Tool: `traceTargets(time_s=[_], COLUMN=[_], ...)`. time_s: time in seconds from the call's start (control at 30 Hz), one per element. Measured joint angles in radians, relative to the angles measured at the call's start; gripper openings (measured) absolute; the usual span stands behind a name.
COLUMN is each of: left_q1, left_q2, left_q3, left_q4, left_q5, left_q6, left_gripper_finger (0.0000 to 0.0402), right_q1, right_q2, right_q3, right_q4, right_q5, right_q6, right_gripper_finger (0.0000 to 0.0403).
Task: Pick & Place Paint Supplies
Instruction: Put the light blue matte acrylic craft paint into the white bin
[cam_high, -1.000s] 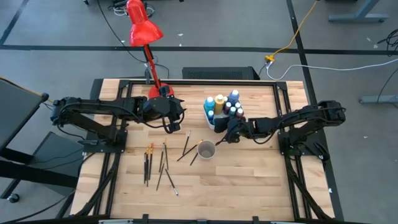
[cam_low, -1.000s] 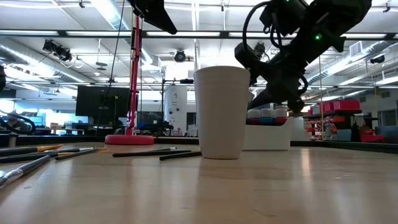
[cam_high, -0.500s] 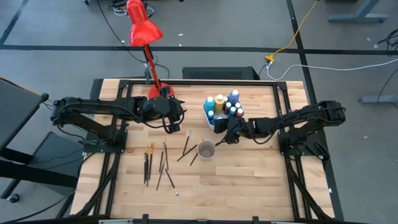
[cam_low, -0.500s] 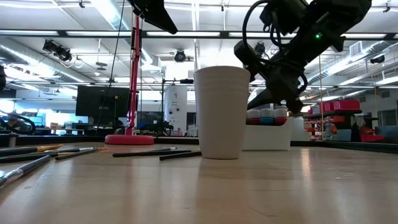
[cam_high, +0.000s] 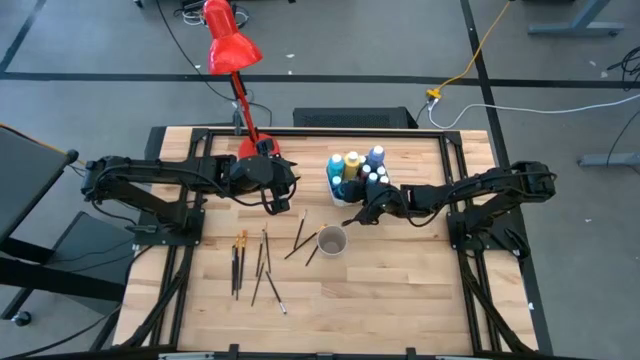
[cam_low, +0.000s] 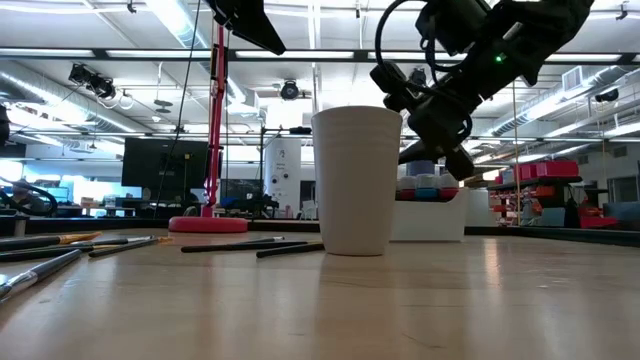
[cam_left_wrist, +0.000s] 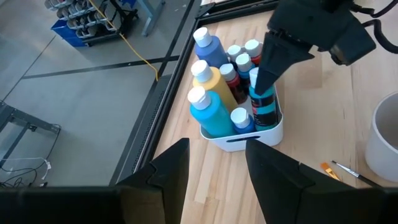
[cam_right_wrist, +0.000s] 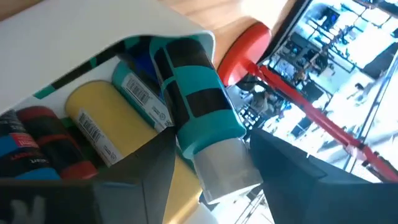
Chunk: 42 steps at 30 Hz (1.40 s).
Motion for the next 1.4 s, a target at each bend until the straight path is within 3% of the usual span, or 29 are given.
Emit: traceTargets(time_s=[0.27,0.47,0.93,1.4], left_q1=[0.0,0.0,0.0,0.0], left_q2=[0.0,0.0,0.0,0.0], left_q3=[0.0,0.0,0.0,0.0], left_q4=[0.0,0.0,0.0,0.0], left_q5=[0.0,0.0,0.0,0.0], left_q6=[0.0,0.0,0.0,0.0], left_gripper_finger=[0.0167,0.0167,0.0167,0.0167], right_q1=[-0.008,-0.008,-0.021,-0.076], right_q2=[0.0,0.0,0.0,0.0], right_q3=[0.001,0.002,0.002,0.002], right_q4=[-0.098,-0.071,-0.005,0.002], right_q5=[-0.106,-0.106,-0.129,-0.205], right_q6=[-0.013,-0.008,0.09,0.194], right_gripper_finger=[0.0208,0.0213,0.0273,0.0272])
